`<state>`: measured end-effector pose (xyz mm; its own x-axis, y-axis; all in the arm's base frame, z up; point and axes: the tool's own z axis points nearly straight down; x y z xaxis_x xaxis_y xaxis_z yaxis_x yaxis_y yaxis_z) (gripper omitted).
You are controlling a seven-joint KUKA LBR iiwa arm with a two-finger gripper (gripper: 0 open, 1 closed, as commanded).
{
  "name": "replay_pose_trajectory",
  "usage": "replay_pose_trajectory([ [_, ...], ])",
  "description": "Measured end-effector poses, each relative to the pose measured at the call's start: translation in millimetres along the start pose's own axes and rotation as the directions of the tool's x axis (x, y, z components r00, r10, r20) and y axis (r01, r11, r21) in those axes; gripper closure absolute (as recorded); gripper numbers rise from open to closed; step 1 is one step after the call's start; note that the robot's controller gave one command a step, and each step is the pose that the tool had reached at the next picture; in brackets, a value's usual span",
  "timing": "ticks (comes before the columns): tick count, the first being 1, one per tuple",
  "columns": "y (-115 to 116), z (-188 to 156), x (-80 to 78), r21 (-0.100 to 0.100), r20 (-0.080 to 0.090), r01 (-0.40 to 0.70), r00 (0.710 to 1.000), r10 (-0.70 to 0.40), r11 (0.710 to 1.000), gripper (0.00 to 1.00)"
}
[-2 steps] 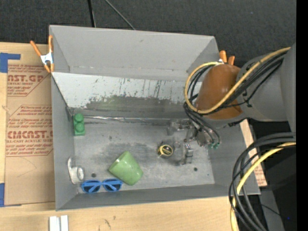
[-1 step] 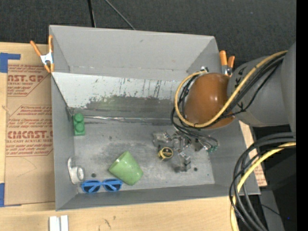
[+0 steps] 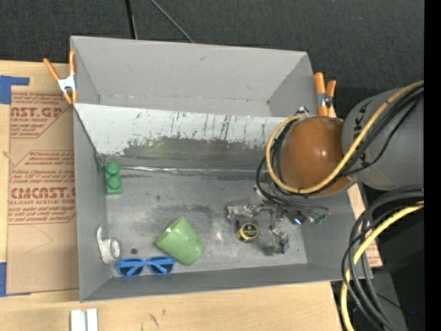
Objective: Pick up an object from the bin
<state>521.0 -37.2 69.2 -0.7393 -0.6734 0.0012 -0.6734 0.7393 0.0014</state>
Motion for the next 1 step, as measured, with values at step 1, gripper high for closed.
replay_pose_trajectory([
  [1,0.3,-0.3,-1.1,0.0,0.001,0.001,1.0,-0.001,1.0,1.0],
])
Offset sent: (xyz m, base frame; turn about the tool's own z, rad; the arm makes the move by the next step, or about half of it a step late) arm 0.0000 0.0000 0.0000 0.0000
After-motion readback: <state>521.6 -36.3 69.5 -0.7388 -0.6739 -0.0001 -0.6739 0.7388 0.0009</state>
